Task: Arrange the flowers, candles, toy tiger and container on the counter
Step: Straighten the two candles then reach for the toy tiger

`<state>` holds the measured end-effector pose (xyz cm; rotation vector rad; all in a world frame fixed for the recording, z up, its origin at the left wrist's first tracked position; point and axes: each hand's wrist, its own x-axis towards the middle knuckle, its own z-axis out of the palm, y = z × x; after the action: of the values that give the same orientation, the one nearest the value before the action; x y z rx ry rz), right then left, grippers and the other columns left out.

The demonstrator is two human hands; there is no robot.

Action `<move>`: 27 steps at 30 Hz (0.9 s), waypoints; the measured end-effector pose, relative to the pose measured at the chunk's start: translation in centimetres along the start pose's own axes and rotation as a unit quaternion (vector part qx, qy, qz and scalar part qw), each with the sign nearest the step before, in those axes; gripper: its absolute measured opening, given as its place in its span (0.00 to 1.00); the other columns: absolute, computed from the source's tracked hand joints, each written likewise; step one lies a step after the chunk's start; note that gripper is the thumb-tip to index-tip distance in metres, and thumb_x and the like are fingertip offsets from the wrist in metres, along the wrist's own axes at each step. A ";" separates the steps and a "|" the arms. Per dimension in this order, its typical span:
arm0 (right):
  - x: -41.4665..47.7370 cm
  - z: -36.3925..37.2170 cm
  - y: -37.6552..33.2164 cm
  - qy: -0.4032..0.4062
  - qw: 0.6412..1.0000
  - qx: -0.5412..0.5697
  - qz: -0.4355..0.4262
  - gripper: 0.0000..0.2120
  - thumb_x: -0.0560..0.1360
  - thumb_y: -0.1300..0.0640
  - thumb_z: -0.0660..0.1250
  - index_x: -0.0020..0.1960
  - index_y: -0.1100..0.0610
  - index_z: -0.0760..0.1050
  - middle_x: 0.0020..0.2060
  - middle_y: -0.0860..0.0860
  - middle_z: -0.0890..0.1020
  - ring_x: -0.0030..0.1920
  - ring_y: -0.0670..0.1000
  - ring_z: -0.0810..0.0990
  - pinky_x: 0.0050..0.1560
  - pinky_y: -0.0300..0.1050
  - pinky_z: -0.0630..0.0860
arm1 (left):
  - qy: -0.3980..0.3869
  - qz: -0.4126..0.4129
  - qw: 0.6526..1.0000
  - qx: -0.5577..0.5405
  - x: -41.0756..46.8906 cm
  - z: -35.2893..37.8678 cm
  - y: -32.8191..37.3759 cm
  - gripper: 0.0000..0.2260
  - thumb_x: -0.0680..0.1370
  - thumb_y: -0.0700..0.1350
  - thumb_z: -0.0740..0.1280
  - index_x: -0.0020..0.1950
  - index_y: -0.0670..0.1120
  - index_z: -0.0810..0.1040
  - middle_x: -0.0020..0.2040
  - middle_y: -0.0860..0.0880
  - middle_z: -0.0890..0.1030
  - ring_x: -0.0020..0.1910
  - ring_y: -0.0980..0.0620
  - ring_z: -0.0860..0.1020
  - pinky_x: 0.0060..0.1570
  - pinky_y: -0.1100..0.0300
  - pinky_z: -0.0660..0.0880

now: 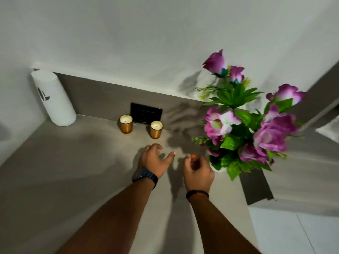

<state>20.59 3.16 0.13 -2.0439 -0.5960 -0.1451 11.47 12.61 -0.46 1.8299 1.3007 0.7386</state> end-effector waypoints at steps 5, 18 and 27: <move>0.1 -4.4 5.2 0.050 0.996 -0.042 0.052 0.19 0.68 0.44 0.69 0.35 0.61 0.73 0.30 0.58 0.79 0.34 0.61 0.79 0.36 0.46 0.68 | -0.113 -0.060 0.990 0.060 -2.2 3.7 2.9 0.30 0.65 0.69 0.69 0.57 0.50 0.75 0.53 0.47 0.80 0.51 0.44 0.77 0.41 0.58 0.68; 6.5 -2.4 9.0 -0.096 0.963 0.126 0.220 0.34 0.59 0.45 0.75 0.61 0.59 0.78 0.60 0.54 0.80 0.58 0.51 0.75 0.50 0.23 0.60 | -0.133 -0.053 0.983 0.118 0.2 7.3 4.4 0.18 0.66 0.60 0.71 0.29 0.46 0.75 0.26 0.52 0.74 0.25 0.53 0.71 0.23 0.63 0.59; 8.9 -0.3 10.3 -0.149 0.954 0.078 0.247 0.32 0.69 0.43 0.72 0.65 0.61 0.75 0.64 0.57 0.77 0.62 0.52 0.74 0.66 0.34 0.61 | -0.122 -0.084 0.982 0.116 6.6 8.2 4.8 0.18 0.66 0.61 0.71 0.37 0.46 0.78 0.37 0.47 0.77 0.35 0.45 0.72 0.36 0.58 0.67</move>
<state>33.22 1.77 -4.78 -2.0091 -0.2479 0.4989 22.55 15.86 -0.75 1.8940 1.4006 0.2715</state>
